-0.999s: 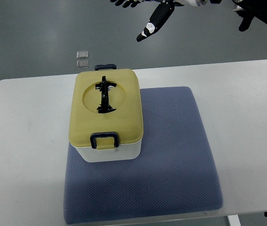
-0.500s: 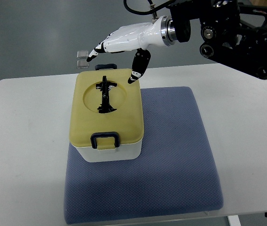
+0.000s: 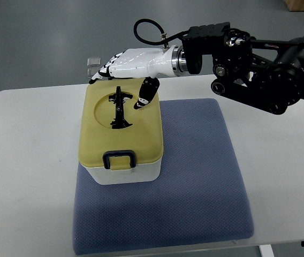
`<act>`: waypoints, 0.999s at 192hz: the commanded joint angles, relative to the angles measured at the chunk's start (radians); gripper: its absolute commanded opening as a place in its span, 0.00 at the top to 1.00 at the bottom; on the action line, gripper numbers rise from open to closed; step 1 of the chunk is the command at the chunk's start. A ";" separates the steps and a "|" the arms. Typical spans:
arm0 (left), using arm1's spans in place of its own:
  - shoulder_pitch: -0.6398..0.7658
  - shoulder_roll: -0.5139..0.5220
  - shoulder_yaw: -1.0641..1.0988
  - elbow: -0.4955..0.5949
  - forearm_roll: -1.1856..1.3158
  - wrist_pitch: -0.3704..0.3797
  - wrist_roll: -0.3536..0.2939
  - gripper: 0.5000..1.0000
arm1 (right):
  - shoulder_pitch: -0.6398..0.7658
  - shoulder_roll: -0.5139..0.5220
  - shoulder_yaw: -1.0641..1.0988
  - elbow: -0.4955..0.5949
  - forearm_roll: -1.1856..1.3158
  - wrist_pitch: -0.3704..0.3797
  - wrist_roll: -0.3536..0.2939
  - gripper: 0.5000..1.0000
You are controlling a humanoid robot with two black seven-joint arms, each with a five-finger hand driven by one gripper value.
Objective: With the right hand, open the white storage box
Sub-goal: 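Lower the right hand onto the black handle and grasp it, then lift the yellow lid off the box and set it on the cushion beside it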
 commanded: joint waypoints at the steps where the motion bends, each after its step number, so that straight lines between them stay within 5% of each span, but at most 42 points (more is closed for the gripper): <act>1: 0.000 0.000 0.000 0.000 0.000 0.000 0.000 0.00 | -0.010 0.013 0.000 -0.009 -0.001 -0.018 -0.002 0.25; 36: 0.000 0.000 0.000 0.000 0.000 0.002 0.000 0.00 | -0.016 0.035 0.000 -0.018 -0.003 -0.041 -0.005 0.50; 84: 0.000 0.000 -0.002 0.000 0.000 0.000 0.000 0.00 | -0.036 0.041 0.000 -0.020 -0.017 -0.044 -0.005 0.72; 110: 0.000 0.000 -0.002 0.000 0.000 0.000 0.000 0.00 | -0.038 0.041 0.002 -0.020 -0.017 -0.049 -0.005 1.00; 192: 0.000 0.000 0.000 0.003 0.000 0.000 -0.002 0.00 | 0.016 0.015 0.018 -0.004 -0.003 -0.072 0.004 1.00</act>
